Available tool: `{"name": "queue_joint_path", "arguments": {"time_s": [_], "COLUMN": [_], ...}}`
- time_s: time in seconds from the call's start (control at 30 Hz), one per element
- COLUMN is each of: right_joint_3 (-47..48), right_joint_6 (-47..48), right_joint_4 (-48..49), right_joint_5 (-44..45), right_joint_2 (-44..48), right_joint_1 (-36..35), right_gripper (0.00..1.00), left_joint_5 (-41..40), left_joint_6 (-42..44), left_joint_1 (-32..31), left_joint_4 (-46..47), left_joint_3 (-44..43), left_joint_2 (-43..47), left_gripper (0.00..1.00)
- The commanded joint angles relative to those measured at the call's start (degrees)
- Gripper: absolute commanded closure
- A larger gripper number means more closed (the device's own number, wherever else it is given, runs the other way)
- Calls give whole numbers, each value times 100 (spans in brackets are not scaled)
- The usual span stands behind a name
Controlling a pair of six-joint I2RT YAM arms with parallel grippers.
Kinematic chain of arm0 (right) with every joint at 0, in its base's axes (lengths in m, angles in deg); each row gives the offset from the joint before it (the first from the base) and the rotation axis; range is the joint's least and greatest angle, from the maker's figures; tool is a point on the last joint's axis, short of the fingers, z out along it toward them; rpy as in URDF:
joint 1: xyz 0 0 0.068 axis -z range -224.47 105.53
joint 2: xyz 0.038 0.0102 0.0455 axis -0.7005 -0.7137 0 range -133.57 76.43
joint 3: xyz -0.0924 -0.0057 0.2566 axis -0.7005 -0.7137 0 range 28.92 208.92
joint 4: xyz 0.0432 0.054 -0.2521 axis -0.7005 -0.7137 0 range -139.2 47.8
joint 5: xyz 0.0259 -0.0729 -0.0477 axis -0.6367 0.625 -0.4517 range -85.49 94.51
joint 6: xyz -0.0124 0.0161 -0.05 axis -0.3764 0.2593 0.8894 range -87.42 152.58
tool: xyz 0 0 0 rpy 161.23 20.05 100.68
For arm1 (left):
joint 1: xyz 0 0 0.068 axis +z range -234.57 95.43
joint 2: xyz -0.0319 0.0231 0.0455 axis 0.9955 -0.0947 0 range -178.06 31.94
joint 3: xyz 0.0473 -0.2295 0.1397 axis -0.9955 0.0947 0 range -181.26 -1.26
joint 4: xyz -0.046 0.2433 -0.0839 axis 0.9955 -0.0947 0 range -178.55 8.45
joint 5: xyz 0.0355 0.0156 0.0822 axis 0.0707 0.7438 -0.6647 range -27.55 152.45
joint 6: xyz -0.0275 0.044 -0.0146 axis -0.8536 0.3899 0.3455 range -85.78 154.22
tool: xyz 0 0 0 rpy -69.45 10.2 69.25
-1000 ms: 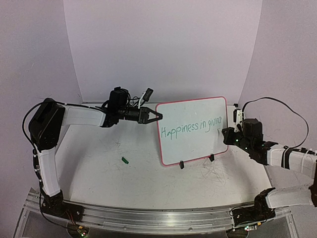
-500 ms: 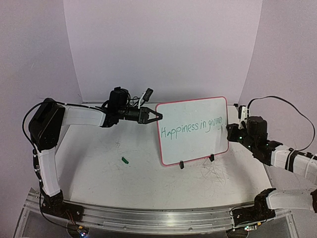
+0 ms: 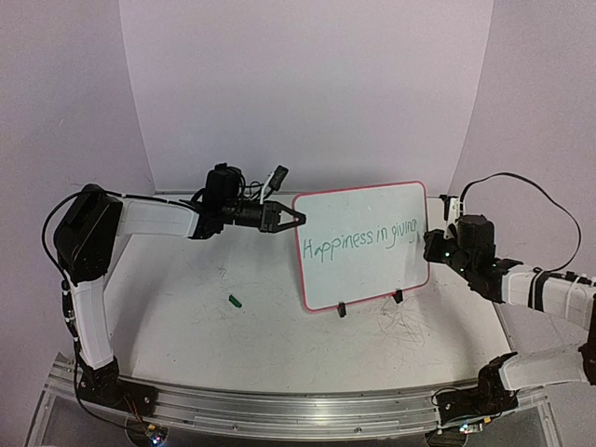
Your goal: Write a sentence on the whiteboard
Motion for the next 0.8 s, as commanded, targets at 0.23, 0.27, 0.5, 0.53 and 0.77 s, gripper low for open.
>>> {"name": "queue_joint_path", "arguments": {"time_s": [0.23,0.27,0.5,0.53,0.77], "right_joint_3": [20,-36,131,181,317], "right_joint_6": [-38,-20,191,227,272], "right_joint_4": [-445,-497,-80,-16,244], "right_joint_5": [-37,-51,-364,-357,-435], "right_joint_2": [1111,1196,702,617,327], "right_joint_1": [32,32,36,37,62], "right_gripper": [100,100,100,100,100], "left_joint_5": [131,133,130,121,126], "left_joint_6": [155,152,147,155,167], "left_joint_1": [-192,-188,-208,-208,-208], "left_joint_4": [-272,-274,-276,-276,-284], "left_joint_3": [79,71,68,73,66], "left_joint_2": [192,182,141,137,154], "left_gripper": [100,100,100,100,100]}}
